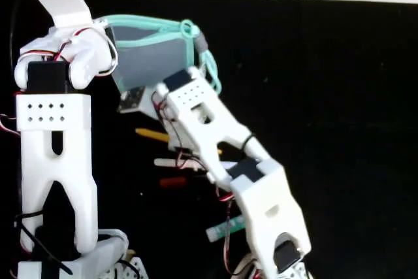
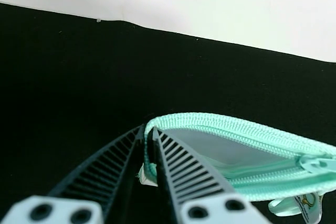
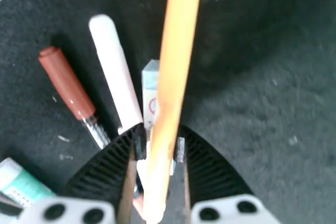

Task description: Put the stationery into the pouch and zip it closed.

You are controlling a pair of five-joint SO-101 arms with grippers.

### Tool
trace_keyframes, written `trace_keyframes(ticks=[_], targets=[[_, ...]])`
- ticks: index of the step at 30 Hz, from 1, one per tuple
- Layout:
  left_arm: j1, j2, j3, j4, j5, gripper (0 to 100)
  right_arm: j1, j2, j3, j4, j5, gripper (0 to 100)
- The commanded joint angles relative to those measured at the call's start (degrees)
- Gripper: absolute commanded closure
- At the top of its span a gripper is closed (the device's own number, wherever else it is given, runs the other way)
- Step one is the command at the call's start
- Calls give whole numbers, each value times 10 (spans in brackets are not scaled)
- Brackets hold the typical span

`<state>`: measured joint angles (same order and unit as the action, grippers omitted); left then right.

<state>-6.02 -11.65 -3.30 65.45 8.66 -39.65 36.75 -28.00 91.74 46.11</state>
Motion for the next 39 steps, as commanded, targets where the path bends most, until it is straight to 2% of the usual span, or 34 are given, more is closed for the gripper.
trace_keyframes(ticks=[1,9,16,19,27,39], targets=[[-6,12,-3,4,3,993,15,-8,-43,34,-24,991],[-6,12,-3,4,3,993,21,-8,-96,88,-57,991],[-14,12,-3,3,3,993,29,-30,-102,93,-102,991],[-22,12,-3,3,3,993,30,-82,-81,94,-115,991],[-22,12,-3,3,3,993,29,-256,91,90,-139,991],[-21,12,-3,3,3,993,29,-443,99,74,-223,991]])
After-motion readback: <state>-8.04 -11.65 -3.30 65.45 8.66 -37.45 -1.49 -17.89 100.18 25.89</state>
